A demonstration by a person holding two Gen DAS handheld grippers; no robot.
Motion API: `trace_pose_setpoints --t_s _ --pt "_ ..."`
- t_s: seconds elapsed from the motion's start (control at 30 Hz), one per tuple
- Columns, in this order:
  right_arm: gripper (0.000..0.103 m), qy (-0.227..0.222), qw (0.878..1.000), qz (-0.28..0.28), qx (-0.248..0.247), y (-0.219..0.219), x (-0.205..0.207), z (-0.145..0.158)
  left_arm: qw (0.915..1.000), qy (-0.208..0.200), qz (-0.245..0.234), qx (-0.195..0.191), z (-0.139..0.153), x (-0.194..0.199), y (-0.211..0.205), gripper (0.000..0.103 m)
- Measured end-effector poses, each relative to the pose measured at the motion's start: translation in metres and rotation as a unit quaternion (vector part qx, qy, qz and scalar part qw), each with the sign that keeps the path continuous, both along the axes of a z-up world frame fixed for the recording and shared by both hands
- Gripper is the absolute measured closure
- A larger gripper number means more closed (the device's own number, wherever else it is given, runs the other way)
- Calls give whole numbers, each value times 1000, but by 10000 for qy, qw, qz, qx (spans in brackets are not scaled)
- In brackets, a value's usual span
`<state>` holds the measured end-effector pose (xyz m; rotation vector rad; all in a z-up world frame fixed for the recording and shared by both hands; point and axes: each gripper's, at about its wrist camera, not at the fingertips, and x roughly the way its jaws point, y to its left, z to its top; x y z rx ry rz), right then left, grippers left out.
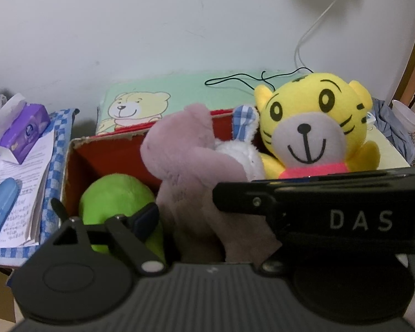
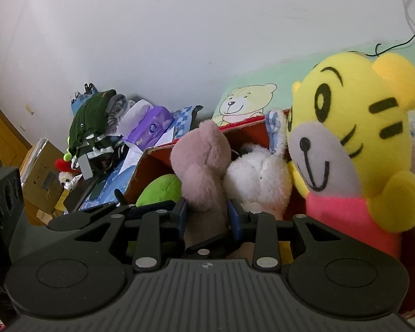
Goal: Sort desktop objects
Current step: 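Lower the pink teddy bear into the red box and open the right tool, then move the right tool to the small white bear with blue bow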
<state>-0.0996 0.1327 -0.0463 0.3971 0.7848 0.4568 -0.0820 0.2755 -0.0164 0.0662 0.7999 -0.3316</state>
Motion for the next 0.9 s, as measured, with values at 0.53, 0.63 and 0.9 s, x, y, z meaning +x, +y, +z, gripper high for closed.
trace_pose_setpoints --t_s 0.53,0.63,0.9 --pt "68 -239 9991 -287 176 -14 -25 13 9986 -156 310 389 21 -26 -12 11" --pt "68 -351 9987 -351 103 -15 -34 19 9983 -118 357 436 25 -31 -15 11" --pt "68 -448 9974 -572 -11 -24 -52 24 9975 37 334 619 30 -44 -33 12"
